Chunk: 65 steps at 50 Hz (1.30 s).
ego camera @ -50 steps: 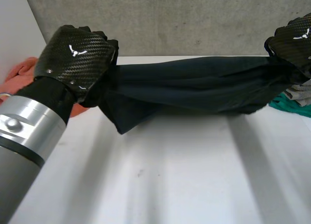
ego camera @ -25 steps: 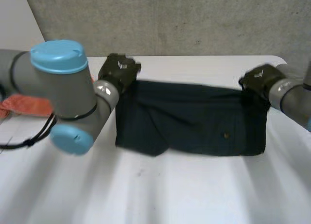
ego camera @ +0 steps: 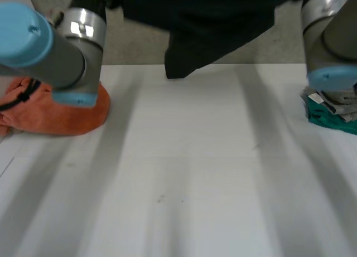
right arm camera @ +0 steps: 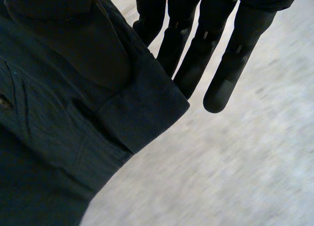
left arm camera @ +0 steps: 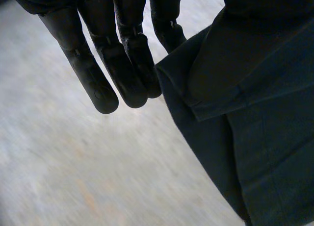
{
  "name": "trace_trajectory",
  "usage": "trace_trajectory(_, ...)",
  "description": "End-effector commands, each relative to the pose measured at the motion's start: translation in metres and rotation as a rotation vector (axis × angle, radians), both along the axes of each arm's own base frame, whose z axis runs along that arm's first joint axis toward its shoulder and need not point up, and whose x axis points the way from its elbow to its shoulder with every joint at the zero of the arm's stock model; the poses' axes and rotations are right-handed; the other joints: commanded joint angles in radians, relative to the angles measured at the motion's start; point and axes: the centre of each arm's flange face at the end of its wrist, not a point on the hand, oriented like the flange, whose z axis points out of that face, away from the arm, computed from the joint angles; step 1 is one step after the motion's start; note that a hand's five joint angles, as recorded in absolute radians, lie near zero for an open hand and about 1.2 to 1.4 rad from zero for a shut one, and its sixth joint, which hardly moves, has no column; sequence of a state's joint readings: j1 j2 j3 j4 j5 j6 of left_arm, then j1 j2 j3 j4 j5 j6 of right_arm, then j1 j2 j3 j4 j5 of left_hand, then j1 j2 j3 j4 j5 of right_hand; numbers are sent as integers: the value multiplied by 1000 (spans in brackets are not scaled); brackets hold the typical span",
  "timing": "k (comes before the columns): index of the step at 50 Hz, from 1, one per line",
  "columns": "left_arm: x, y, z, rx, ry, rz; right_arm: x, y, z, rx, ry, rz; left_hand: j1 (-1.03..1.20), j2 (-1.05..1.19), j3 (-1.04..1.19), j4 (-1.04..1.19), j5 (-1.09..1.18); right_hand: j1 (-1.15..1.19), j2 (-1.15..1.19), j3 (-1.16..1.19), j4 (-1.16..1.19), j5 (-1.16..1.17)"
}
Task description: Fold the laundry.
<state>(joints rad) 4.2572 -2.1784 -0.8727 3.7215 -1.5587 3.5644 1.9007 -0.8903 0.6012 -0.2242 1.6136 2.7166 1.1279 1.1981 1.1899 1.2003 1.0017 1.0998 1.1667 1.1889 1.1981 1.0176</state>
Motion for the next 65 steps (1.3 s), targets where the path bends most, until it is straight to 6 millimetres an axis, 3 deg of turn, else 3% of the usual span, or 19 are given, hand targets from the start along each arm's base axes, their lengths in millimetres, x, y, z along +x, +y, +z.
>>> trace_trajectory(1,-2,5,-77,208,-138,-40,13,-12,-102,312,157,17,268,198,206,196,220,296,230,207,198,204)
trace_trajectory(2,-2,8,-98,267,-170,-46,14,-12,-115,348,181,16,268,198,206,196,220,296,230,207,198,204)
trace_trajectory(4,-2,14,-119,335,-204,-53,19,-8,-149,435,259,19,268,198,206,196,220,296,230,207,198,204)
trace_trajectory(8,2,35,-164,517,-294,-66,31,12,-189,551,418,39,268,198,206,196,220,296,230,207,198,204)
trace_trajectory(13,7,81,-199,757,-451,-96,19,41,-216,741,566,55,268,198,206,196,220,296,230,207,198,204)
trace_trajectory(18,39,146,-188,982,-641,-102,1,85,-213,929,663,92,268,198,206,196,220,296,230,207,198,204)
trace_trajectory(20,50,166,-185,1043,-681,-108,-11,114,-201,1001,727,115,268,198,206,196,220,296,230,207,198,204)
trace_trajectory(24,75,222,-171,1165,-769,-139,-37,167,-184,1053,900,169,268,198,206,196,220,296,230,207,198,204)
trace_trajectory(25,83,246,-169,1209,-816,-163,-43,175,-183,1057,935,175,268,198,206,196,220,296,230,207,198,204)
trace_trajectory(28,93,282,-165,1253,-908,-214,-63,200,-179,1046,1044,191,268,198,206,196,220,296,230,207,198,204)
trace_trajectory(31,92,291,-162,1232,-939,-238,-73,214,-179,1034,1069,208,268,198,206,196,220,296,230,207,198,204)
trace_trajectory(35,85,285,-157,1179,-924,-243,-73,216,-188,1037,1047,232,268,198,206,196,220,296,230,207,198,204)
trace_trajectory(39,62,256,-150,1045,-836,-237,-71,210,-191,1011,968,215,268,198,206,196,220,296,230,207,198,204)
trace_trajectory(42,45,232,-140,914,-752,-227,-67,206,-194,987,897,199,-606,-676,-668,-678,-654,296,230,207,198,204)
trace_trajectory(44,32,215,-127,808,-682,-224,-67,206,-195,981,870,194,-849,-920,-911,-922,-898,296,230,207,198,204)
trace_trajectory(47,16,195,-118,695,-613,-222,-67,207,-200,978,849,188,-847,-917,-909,-919,-895,296,230,207,198,204)
trace_trajectory(53,-23,153,-126,554,-536,-239,-68,208,-207,971,838,184,-762,-832,-824,-834,-810,296,230,207,198,204)
trace_trajectory(59,-59,125,-172,543,-631,-390,-67,208,-211,952,834,178,-665,-735,-727,-737,-713,296,230,207,198,204)
trace_trajectory(65,-63,99,-210,494,-765,-442,-67,206,-214,936,826,172,-659,-729,-721,-731,-707,296,230,207,198,204)
